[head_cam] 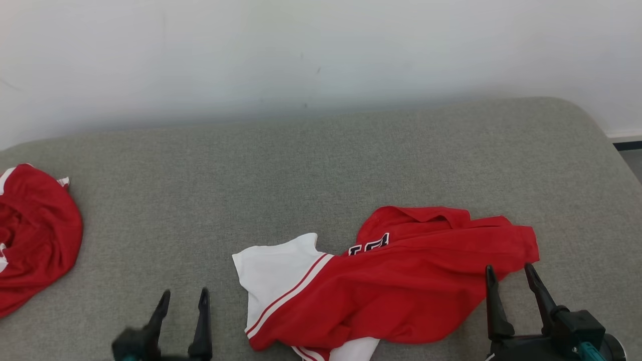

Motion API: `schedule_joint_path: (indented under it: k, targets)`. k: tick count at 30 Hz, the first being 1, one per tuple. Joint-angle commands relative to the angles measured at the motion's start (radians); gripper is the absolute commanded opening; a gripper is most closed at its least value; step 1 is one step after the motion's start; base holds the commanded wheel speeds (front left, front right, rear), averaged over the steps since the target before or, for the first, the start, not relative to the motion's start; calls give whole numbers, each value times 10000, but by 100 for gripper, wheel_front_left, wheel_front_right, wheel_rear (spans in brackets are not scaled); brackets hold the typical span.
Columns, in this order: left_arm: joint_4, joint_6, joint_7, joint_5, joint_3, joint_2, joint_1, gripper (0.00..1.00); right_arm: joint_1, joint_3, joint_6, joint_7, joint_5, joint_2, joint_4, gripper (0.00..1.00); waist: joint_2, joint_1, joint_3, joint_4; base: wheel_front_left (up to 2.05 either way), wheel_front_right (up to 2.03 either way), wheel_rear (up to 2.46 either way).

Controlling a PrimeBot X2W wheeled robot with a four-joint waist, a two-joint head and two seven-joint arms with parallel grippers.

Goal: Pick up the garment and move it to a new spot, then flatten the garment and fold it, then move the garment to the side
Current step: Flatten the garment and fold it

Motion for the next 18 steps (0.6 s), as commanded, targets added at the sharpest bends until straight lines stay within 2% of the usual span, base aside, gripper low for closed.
schedule_joint_path:
  k: [1,3,10,18]
  targets:
    - [407,-53,352,-167,-101,132,-679,100,-101,56,11,51,-72,14,-119,100,0,0,97,-66,0,0,0]
    - [618,-77,553,-223,-167,170,-1022,100,-121,84,11,86,-67,16,-165,100,0,0,136,-96,0,0,0]
    - [2339,-46,2793,-578,-391,306,-2886,100,-197,322,11,126,80,16,-249,100,0,0,437,-536,0,0,0]
    - [3368,321,3735,-429,-513,455,-3839,100,-327,379,11,51,190,16,-230,100,0,0,833,-1014,0,0,0]
